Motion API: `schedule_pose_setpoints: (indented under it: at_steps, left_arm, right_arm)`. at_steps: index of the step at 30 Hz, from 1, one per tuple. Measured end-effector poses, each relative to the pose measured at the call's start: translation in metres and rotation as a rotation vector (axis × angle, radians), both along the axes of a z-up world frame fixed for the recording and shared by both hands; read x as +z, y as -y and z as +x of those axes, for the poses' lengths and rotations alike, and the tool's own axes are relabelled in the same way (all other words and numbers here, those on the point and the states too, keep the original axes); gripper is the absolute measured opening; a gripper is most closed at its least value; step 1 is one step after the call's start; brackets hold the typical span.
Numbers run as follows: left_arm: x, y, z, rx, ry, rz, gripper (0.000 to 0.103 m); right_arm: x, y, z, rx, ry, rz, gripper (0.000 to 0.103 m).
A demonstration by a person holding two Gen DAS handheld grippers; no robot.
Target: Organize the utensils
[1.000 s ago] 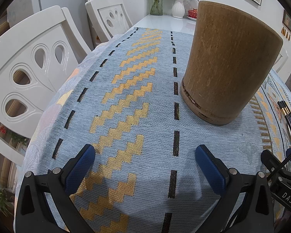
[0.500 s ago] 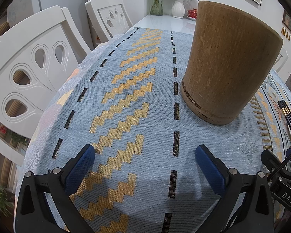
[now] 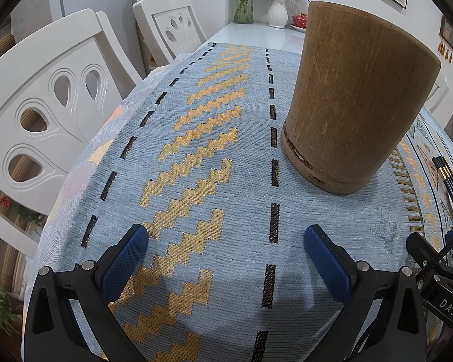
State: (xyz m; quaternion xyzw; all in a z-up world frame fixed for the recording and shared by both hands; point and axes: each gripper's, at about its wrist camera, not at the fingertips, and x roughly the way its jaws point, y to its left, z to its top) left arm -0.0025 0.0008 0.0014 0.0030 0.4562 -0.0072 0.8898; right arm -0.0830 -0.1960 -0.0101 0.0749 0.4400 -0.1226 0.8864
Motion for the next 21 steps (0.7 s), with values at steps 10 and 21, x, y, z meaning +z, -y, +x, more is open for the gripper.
schedule_pose_setpoints:
  at_steps: [10,21]
  left_arm:
    - [0.004,-0.001,0.007,-0.027,0.004,-0.049,0.102]
    - [0.016,0.027,0.028,-0.171,0.044,-0.189,0.103]
  right_arm:
    - [0.0,0.0,0.0,0.0,0.0,0.001,0.103]
    - [0.0,-0.001,-0.002,0.0,0.0,0.0,0.103]
